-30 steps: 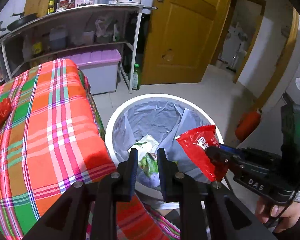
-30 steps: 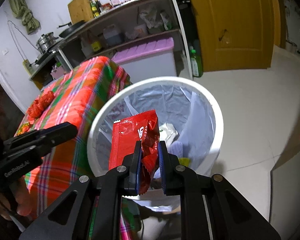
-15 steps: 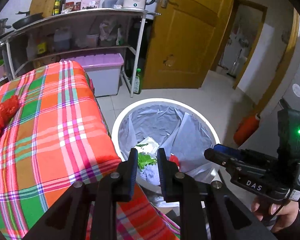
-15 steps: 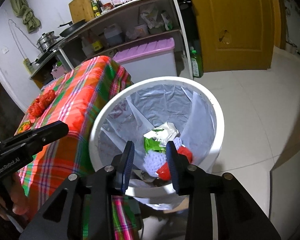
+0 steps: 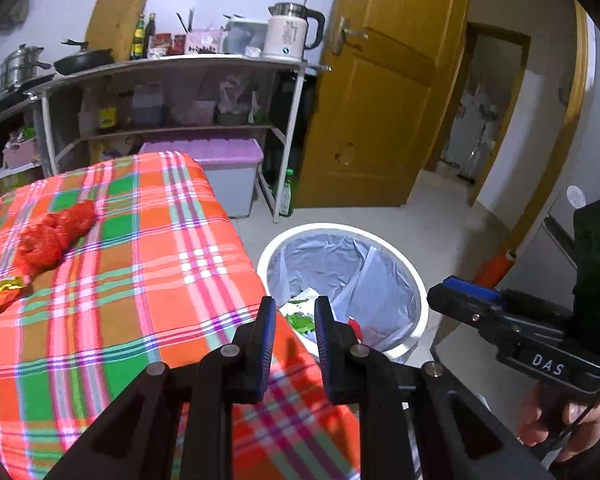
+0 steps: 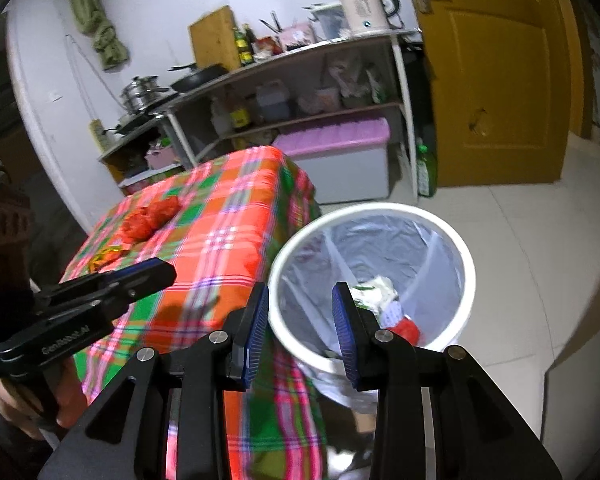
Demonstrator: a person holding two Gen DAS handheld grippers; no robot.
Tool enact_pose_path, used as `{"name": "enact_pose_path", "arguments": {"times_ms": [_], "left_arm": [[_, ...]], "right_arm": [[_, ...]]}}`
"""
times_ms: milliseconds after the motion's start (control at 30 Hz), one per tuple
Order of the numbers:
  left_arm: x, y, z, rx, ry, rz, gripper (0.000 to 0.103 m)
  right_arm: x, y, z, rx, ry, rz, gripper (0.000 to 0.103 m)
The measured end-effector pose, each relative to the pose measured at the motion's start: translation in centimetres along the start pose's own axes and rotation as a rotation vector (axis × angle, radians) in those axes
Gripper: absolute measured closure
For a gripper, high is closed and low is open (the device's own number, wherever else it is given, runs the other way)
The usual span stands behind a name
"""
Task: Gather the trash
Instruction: 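Move both grippers back over the gold strip and red plastic bag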
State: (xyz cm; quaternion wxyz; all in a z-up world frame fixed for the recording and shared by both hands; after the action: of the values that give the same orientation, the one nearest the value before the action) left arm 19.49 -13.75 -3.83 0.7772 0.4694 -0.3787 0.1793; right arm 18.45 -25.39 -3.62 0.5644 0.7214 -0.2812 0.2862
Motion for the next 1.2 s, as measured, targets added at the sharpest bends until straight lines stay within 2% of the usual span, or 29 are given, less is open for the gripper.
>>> {"name": "enact_pose_path", "arguments": {"times_ms": [300, 400, 833, 1100, 1200], "left_arm": [[-0.8, 5.5, -2.1, 0.055, 0.017, 0.066, 0.084], [-1.3, 7.2, -3.1, 0.077, 0.026, 0.083, 0.084], [-3.4, 12.7, -6.4, 0.158, 0.065, 0.126, 0.084], [-3.8, 15.4, -7.7, 0.188, 0.076, 0.156, 0.076], [-3.9, 16.3, -8.5, 0.199, 0.081, 0.165, 0.075]], "right_arm": [[0.0, 2.3, -5.1, 0.056, 0.068, 0.035, 0.069], [-0.1, 2.6, -6.5, 0.073, 0.087, 0.042, 0.065], [-0.6, 4.0, -11.7, 0.136, 0.157, 0.062, 0.064], [-0.5, 4.6, -14.2, 0.165, 0.179, 0.076, 0.063], [-0.5, 4.5, -14.8, 0.171, 0.18, 0.077, 0.058]]}}
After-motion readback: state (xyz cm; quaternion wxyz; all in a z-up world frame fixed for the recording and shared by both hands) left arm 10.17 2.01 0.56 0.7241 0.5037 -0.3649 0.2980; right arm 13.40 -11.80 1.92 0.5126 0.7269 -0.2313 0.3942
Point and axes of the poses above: each gripper's, at about its wrist camera, not at the fingertips, and y roughly against the way its jaws point, z to its right, x to its top, the point moved 9 cm from there along -y, roughly the way its jaws point, and after that the axes turned 8 degrees about -x, right-handed, at the moved point
